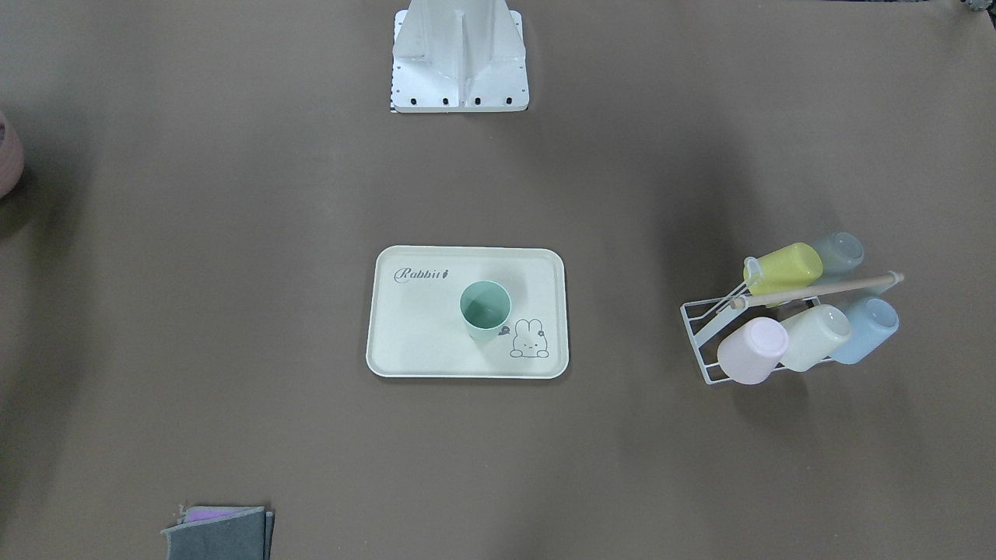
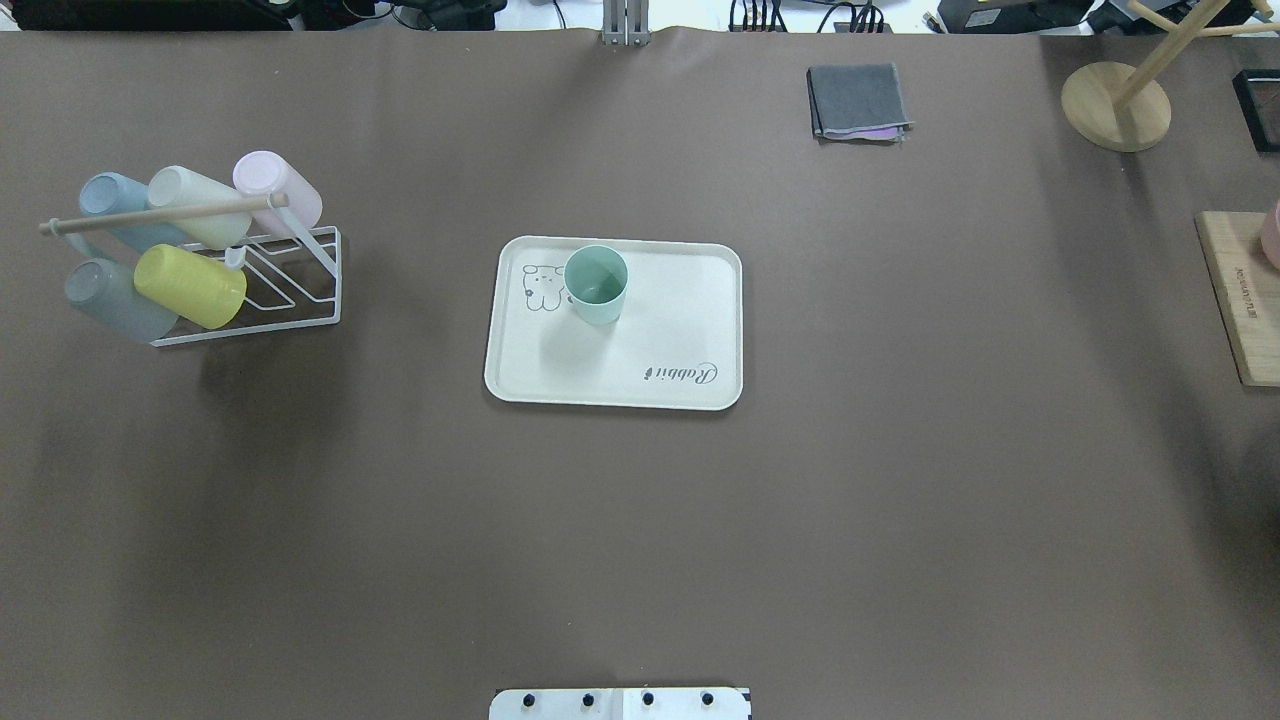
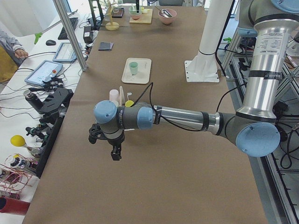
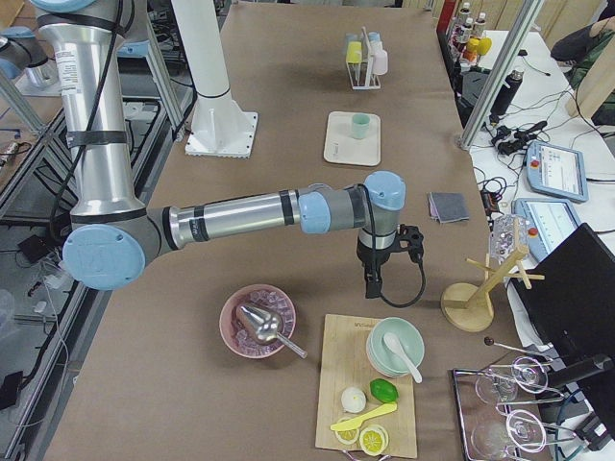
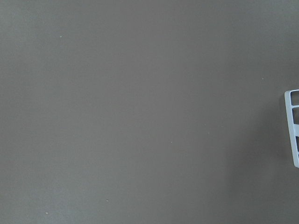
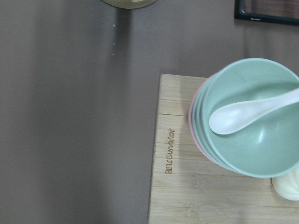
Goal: Pick up and place green cup on tray
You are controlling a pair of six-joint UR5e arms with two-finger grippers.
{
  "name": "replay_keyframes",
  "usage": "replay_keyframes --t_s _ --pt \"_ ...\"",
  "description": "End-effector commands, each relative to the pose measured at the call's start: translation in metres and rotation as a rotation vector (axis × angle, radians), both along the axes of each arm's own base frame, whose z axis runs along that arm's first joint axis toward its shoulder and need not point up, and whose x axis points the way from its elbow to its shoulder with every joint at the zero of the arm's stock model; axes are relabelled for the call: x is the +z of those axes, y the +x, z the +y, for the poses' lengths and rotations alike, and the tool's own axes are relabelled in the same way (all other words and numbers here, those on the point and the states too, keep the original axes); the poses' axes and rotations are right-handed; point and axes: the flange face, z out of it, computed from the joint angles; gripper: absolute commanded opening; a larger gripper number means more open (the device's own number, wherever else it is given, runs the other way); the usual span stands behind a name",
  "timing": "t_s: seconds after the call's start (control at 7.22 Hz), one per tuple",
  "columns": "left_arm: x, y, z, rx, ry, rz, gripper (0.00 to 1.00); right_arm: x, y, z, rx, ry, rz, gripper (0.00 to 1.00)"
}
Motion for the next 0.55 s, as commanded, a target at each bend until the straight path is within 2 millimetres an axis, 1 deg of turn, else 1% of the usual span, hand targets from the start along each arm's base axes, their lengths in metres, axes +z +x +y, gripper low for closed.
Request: replay_keyframes --t_s 0.0,0.14,0.42 --pt "0.002 0.0 0.001 0.0 -0.002 0.0 0.99 0.035 0.046 0.034 0.052 -0.045 -0.021 1.0" --pt "0.003 0.0 0.002 0.001 -0.003 0.0 0.99 0.047 0.062 0.047 0.058 -0.048 -0.019 1.0" --pt "0.004 0.001 0.003 0.001 -0.009 0.008 0.99 0.058 0.074 0.061 0.08 -0.067 -0.02 1.0"
